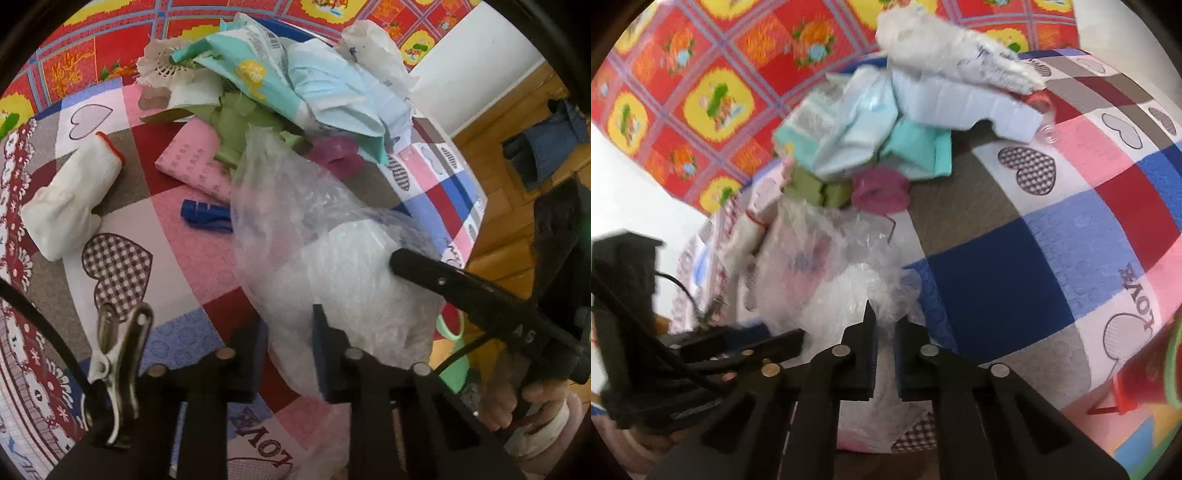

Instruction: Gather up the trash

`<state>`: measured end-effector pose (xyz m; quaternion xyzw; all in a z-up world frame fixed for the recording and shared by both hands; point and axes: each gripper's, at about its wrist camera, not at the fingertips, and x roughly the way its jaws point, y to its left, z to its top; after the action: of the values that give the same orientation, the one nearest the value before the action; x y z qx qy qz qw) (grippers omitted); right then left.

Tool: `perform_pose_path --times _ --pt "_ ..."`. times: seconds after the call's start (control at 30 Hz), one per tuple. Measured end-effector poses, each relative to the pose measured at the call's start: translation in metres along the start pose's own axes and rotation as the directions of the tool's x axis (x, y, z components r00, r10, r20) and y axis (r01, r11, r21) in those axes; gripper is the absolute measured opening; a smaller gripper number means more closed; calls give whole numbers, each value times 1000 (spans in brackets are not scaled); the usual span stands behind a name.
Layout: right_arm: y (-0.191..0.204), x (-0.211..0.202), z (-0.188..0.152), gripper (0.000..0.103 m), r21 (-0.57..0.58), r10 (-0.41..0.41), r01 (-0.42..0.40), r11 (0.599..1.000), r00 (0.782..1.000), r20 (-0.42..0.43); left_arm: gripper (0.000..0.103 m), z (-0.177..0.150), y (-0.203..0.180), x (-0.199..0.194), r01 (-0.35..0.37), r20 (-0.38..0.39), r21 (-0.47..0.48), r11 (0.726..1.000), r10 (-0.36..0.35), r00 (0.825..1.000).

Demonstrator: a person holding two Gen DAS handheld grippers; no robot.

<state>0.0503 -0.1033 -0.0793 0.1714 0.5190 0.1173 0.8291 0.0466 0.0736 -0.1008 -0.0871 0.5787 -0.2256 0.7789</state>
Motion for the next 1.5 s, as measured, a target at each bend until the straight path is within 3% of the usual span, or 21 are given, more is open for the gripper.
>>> perform_pose_path --times 0.4,0.6,1.07,1.5 --pt "-15 -38 -11 7 54 -26 21 998 996 87 18 9 -35 -3 61 5 125 990 -63 998" --pt "-31 -53 -17 7 109 -51 37 993 990 129 16 16 -71 5 68 -11 241 968 -68 998" --pt "-64 -96 -22 5 172 -51 12 985 972 228 9 23 -116 25 113 -52 295 949 -102 993" --pt "-135 -159 -34 5 280 -93 3 960 947 309 9 29 -213 58 160 -94 416 895 -132 987"
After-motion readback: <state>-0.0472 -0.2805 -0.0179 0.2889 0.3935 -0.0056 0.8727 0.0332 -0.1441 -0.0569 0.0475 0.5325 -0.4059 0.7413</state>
